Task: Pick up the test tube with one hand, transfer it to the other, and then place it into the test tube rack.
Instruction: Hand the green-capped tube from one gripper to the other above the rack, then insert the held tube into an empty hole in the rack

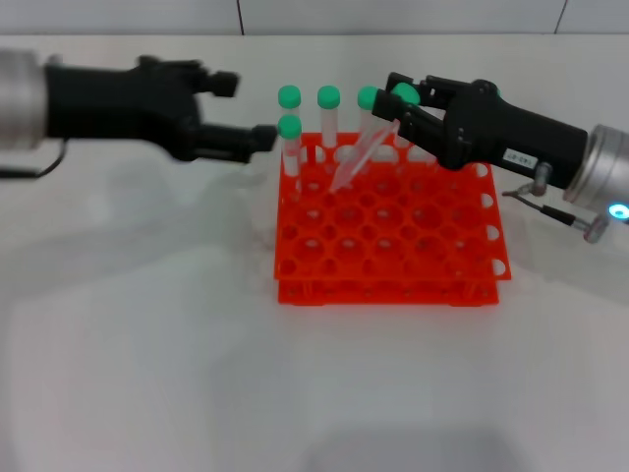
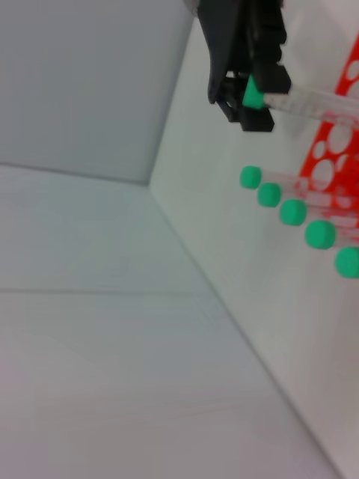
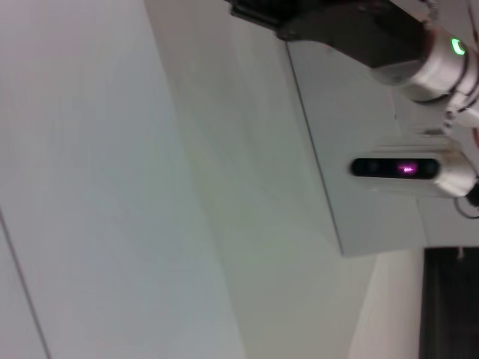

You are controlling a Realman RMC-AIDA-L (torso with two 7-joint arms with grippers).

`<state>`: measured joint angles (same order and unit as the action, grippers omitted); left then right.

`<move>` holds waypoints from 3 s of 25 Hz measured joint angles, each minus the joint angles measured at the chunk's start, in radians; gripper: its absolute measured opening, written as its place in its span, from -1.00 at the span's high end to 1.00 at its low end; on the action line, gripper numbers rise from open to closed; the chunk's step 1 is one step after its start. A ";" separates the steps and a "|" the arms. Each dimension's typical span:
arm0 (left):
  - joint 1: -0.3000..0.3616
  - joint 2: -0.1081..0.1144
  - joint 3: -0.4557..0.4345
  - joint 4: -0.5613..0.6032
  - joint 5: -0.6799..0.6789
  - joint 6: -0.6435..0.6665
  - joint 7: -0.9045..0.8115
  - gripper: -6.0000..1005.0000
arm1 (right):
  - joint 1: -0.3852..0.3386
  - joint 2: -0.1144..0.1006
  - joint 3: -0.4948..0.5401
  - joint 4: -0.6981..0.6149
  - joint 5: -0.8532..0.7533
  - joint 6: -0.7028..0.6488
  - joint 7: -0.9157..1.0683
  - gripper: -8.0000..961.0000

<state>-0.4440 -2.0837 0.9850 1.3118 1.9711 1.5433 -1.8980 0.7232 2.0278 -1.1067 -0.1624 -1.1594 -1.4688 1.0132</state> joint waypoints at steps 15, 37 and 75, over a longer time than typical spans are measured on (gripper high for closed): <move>0.373 -0.002 -0.059 -0.180 -0.338 -0.029 0.477 -0.74 | 0.009 -0.005 -0.227 -0.292 -0.001 0.231 0.144 0.44; 0.349 0.005 -0.158 -0.383 -0.338 -0.029 0.619 -0.72 | 0.077 -0.012 -0.321 -0.315 -0.016 0.407 0.207 0.44; 0.313 0.007 -0.167 -0.409 -0.331 -0.032 0.625 -0.72 | 0.106 -0.005 -0.427 -0.315 -0.066 0.512 0.260 0.43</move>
<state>-0.1307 -2.0769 0.8176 0.9025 1.6404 1.5117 -1.2726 0.8295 2.0231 -1.5336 -0.4775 -1.2257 -0.9572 1.2729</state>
